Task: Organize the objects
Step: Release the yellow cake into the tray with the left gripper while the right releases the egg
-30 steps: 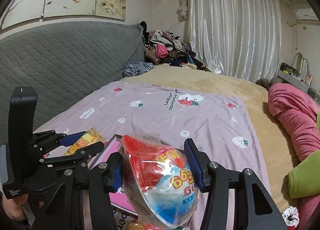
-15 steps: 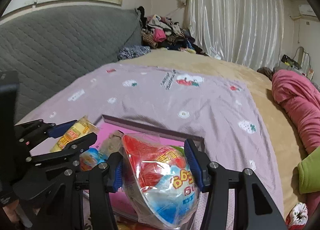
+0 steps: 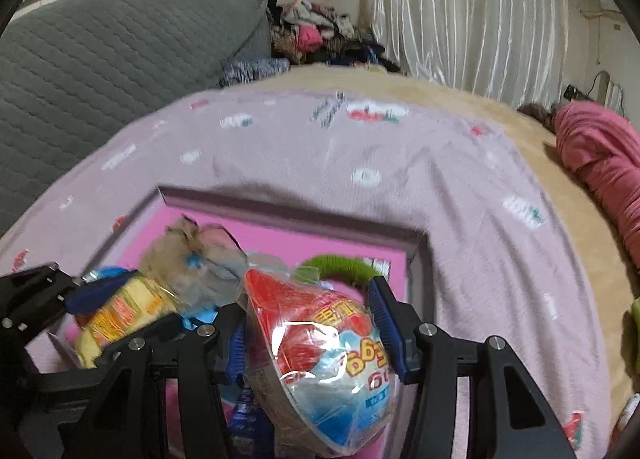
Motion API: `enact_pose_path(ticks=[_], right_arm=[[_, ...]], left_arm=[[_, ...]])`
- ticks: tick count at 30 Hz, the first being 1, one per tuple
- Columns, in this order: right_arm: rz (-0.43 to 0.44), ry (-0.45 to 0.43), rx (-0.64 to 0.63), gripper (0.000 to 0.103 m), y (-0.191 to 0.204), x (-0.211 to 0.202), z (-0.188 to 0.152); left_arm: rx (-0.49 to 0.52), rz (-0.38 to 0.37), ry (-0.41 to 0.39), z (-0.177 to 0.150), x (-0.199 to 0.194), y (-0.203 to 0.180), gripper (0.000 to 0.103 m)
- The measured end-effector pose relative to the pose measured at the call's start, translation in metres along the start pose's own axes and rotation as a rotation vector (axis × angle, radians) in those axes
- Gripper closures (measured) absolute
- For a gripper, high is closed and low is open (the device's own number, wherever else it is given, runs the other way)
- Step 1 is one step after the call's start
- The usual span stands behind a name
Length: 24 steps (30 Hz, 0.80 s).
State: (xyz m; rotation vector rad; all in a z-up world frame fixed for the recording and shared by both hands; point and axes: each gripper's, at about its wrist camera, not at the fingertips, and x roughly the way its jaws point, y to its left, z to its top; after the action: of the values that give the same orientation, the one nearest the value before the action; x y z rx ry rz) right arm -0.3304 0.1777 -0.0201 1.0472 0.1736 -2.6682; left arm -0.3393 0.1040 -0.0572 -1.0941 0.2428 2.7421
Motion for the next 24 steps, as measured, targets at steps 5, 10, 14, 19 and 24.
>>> enact_pose_path(ticks=[5, 10, 14, 19, 24], right_arm=[[-0.014, 0.023, -0.004, 0.049, -0.003, 0.013, -0.005], [-0.024, 0.038, -0.002, 0.049, -0.005, 0.017, -0.008], [-0.026, 0.044, 0.002, 0.049, -0.006, 0.020, -0.006], [-0.040, 0.070, -0.012, 0.039, -0.004, 0.025, -0.006], [-0.033, 0.063, -0.006, 0.030, -0.004, 0.021, -0.006]], left_arm=[[-0.021, -0.028, 0.023, -0.002, 0.009, 0.000, 0.064], [0.001, -0.030, 0.057, -0.008, 0.018, -0.007, 0.064], [0.000, -0.021, 0.073, -0.012, 0.022, -0.007, 0.064], [0.014, -0.016, 0.079, -0.015, 0.023, -0.009, 0.063], [0.006, -0.023, 0.074, -0.015, 0.020, -0.006, 0.052]])
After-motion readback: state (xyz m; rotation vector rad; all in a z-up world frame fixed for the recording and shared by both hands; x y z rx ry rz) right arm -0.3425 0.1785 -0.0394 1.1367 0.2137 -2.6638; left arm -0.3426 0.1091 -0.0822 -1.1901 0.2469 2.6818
